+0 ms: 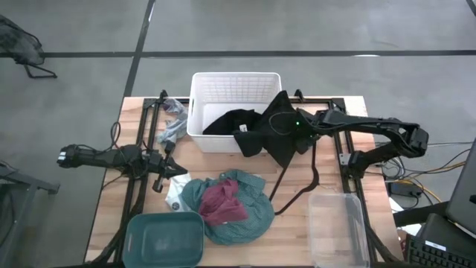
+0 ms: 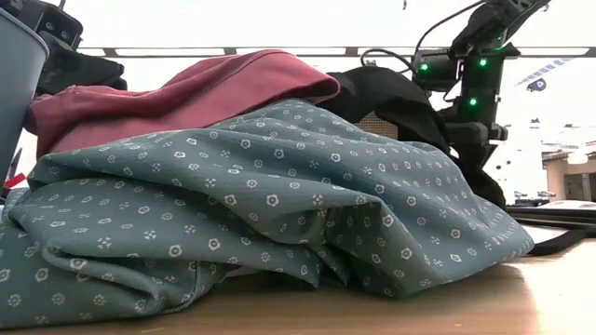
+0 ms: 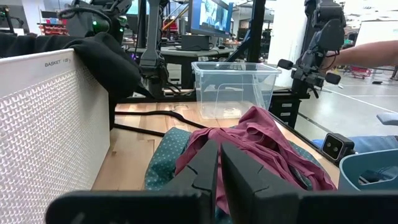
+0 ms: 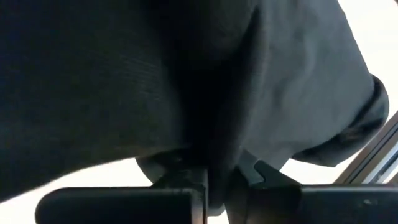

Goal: Pick & Place Cloths
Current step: Put the black shirt into the white bin

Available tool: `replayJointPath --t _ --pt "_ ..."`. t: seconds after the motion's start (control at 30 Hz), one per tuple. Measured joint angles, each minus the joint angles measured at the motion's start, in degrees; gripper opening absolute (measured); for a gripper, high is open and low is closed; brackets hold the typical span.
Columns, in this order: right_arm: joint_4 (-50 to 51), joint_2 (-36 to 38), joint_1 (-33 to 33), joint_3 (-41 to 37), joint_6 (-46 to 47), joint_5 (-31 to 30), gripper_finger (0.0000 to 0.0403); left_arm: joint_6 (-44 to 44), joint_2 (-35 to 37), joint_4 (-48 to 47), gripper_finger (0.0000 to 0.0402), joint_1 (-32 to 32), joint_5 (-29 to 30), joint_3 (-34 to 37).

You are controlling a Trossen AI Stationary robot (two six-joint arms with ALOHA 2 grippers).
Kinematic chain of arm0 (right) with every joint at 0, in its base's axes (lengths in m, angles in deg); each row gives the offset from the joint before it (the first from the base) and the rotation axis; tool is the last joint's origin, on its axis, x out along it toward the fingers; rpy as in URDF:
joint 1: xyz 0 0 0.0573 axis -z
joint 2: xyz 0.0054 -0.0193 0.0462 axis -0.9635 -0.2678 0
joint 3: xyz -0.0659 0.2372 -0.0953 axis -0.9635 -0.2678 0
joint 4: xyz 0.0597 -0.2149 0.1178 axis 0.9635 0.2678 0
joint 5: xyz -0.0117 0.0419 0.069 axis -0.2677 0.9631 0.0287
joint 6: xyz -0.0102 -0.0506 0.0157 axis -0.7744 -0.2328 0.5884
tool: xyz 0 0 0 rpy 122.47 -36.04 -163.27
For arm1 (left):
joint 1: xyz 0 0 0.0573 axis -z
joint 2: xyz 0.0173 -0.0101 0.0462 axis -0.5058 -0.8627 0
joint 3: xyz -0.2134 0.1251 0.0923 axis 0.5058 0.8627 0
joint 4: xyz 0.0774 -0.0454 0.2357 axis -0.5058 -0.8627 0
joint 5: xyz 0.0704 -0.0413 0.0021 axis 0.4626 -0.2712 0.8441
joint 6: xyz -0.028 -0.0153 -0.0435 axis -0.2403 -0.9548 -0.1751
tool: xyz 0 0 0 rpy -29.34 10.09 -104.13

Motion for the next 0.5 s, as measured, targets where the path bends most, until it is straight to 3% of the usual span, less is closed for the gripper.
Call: replayJointPath --t 0.23,0.5 --pt "4.6 3.5 0.0 7.2 0.3 0.0 0.0010 0.0 0.0 0.0 0.0026 0.0 0.0 0.0" --pt "7.4 8.4 -0.1 24.4 -1.1 0.0 0.0009 0.0 0.0 0.0 0.0026 0.0 0.0 0.0"
